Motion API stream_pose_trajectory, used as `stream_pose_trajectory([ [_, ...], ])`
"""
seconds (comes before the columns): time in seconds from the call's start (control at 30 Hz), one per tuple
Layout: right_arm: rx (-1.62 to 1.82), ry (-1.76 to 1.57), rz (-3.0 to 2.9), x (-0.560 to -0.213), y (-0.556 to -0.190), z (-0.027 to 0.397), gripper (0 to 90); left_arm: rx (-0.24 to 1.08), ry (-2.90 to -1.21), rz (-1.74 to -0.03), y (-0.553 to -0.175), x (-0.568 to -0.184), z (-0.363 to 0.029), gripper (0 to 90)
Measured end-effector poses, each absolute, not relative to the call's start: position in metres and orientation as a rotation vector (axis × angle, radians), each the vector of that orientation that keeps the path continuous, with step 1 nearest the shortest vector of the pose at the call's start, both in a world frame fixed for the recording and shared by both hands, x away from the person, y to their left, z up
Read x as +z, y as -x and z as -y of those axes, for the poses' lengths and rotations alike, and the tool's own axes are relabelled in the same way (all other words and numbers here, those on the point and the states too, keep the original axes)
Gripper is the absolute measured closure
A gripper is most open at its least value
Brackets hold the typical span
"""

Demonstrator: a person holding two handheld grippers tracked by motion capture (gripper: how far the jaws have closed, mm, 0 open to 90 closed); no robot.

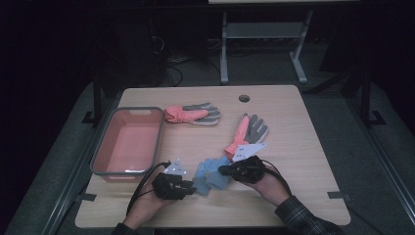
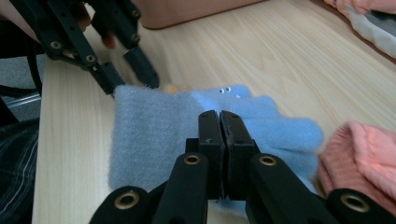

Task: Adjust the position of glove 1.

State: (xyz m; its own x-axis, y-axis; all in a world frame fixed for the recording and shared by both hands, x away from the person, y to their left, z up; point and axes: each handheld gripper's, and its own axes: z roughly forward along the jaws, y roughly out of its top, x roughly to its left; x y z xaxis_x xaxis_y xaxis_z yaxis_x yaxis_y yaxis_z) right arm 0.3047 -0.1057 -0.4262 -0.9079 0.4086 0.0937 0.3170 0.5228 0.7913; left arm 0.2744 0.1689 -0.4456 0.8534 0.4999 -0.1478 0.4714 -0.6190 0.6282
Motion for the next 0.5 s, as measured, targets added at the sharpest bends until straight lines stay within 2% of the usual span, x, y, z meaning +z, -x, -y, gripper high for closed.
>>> stream_pose_trajectory([
  [0.07,1.358,-0.624,-2.651,-0.426,-0.309,0.096,88.1,0.053,-2.359,-0.697,-0.275,-0.446,-0.17,89.5],
  [0.27,1.342,-0.594,-2.669,-0.432,-0.318,0.071,88.2,0.07,-2.403,-0.743,-0.278,-0.448,-0.174,89.6],
  [0.5,1.293,-0.614,-2.686,-0.44,-0.317,0.06,88.1,0.108,-2.363,-0.807,-0.281,-0.446,-0.184,88.9],
])
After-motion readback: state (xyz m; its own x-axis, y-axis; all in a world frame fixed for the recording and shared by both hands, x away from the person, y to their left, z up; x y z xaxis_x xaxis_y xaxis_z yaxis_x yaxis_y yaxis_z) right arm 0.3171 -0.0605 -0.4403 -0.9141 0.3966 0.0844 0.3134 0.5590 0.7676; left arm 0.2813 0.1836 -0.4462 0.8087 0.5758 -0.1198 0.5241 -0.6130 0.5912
